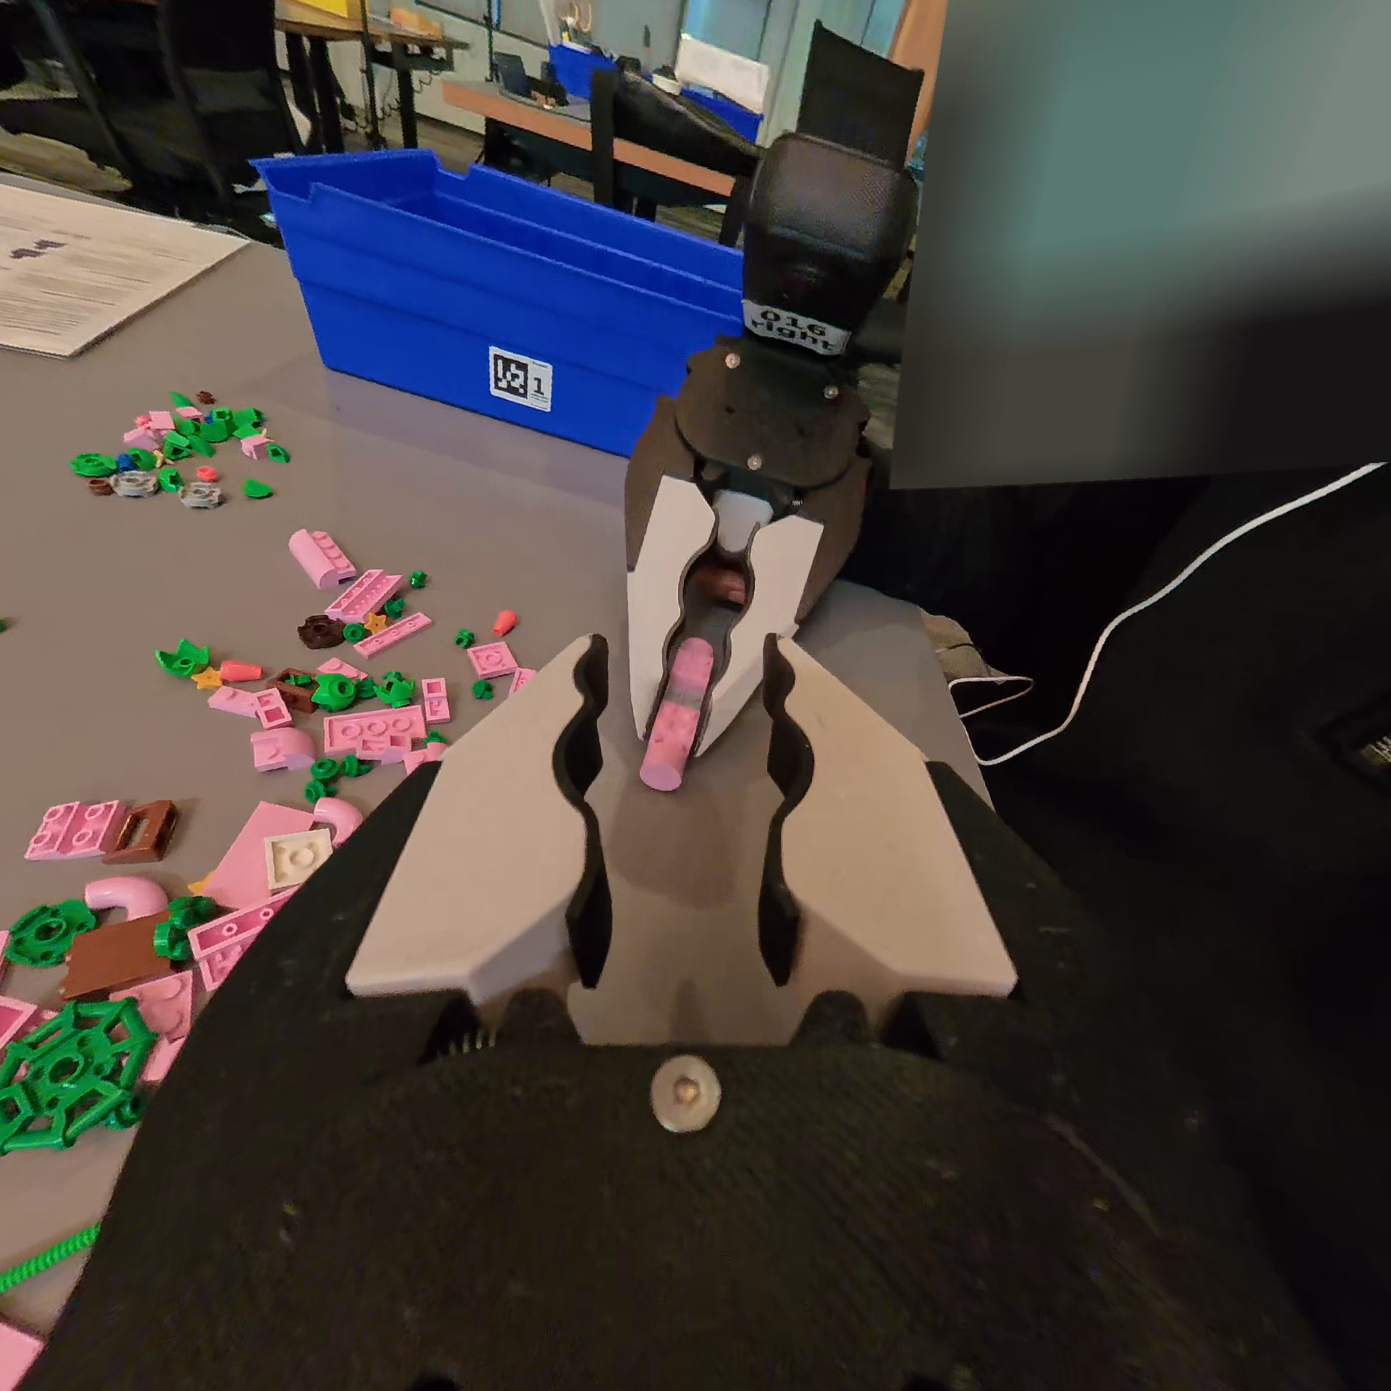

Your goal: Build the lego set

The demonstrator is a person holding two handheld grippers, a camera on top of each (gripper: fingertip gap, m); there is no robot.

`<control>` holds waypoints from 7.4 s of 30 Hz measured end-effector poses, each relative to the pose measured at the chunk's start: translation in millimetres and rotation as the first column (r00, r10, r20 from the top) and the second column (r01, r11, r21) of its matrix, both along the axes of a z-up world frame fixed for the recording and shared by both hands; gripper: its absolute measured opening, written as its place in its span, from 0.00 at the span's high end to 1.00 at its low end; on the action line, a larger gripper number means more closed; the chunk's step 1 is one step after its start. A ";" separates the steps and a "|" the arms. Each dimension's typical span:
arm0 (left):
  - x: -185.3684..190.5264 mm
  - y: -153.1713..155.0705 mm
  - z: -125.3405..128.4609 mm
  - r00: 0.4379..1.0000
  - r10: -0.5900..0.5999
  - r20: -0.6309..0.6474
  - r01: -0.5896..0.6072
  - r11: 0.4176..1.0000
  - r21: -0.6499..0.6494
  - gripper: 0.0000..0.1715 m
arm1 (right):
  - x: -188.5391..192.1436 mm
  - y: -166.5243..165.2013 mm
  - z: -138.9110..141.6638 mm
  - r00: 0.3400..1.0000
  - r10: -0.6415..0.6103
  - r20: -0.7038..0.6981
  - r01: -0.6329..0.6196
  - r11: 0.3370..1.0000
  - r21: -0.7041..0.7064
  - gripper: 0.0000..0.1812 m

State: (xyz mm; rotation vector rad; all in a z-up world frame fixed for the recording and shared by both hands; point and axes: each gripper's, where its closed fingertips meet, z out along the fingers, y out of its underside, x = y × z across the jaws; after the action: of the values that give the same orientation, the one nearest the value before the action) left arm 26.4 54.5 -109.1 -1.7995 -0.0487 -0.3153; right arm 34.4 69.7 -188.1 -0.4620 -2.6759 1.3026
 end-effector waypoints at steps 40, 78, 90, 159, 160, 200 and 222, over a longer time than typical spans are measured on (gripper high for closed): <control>7.2 3.5 -8.0 0.999 -0.024 -0.030 0.022 0.999 -0.042 0.77 | -53.4 50.1 79.5 0.927 -0.366 -0.084 0.303 0.861 -0.408 0.87; -298.7 18.2 79.7 0.141 0.764 -0.629 -0.964 0.250 0.087 0.17 | -56.3 64.5 112.8 0.849 -0.476 -0.228 0.310 0.799 -0.515 0.67; -273.9 67.0 119.6 0.387 0.780 -0.493 -0.780 0.561 0.276 0.54 | -58.3 89.3 113.7 0.800 -0.548 -0.245 0.380 0.778 -0.499 0.68; -214.5 -105.5 25.7 0.594 0.753 -0.284 -0.759 0.641 0.111 1.00 | -161.4 67.9 60.4 0.860 -0.485 -0.159 0.445 0.865 -0.233 0.87; -215.9 -108.8 24.1 0.592 0.757 -0.278 -0.764 0.637 0.108 1.00 | -162.8 71.0 63.9 0.851 -0.499 -0.163 0.454 0.855 -0.251 0.88; -227.0 -111.6 -12.2 0.599 0.762 -0.247 -0.786 0.618 0.000 1.00 | -186.1 175.6 102.1 0.523 -0.831 -0.191 0.647 0.533 -0.545 0.96; -225.6 -107.0 -16.8 0.614 0.741 -0.273 -0.775 0.631 -0.029 0.97 | -190.3 154.2 83.9 0.618 -0.778 -0.113 0.639 0.580 -0.505 0.93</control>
State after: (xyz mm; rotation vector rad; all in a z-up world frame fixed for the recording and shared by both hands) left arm -199.2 -52.4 -126.0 -1.7730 -0.6783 0.5441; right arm -155.9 224.0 -104.1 -1.1338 -1.5847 1.4676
